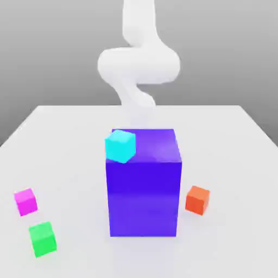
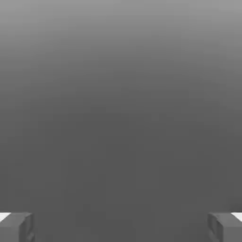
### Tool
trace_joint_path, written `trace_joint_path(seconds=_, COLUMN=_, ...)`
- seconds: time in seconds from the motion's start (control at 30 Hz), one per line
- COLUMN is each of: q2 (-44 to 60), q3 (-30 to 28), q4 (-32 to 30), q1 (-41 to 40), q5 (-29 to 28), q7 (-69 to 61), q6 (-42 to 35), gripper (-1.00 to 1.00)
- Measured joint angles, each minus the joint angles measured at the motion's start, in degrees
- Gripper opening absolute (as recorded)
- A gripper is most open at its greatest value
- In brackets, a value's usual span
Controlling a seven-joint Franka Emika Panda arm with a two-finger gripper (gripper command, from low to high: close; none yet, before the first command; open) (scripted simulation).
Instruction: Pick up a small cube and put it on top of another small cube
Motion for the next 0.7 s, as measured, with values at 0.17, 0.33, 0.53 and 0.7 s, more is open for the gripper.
trace_joint_path(seconds=0.17, q2=6.9, q3=1.6, q4=-2.7, q1=-7.9, q5=-1.0, q7=13.1, q6=3.7, gripper=0.00)
trace_joint_path(seconds=0.33, q2=13.7, q3=2.7, q4=-5.2, q1=-15.2, q5=-2.3, q7=25.9, q6=7.2, gripper=0.00)
trace_joint_path(seconds=0.53, q2=21.7, q3=3.3, q4=-8.3, q1=-23.3, q5=-3.9, q7=41.3, q6=11.5, gripper=0.00)
trace_joint_path(seconds=0.7, q2=28.5, q3=2.8, q4=-10.8, q1=-29.1, q5=-5.3, q7=54.3, q6=15.0, gripper=0.00)
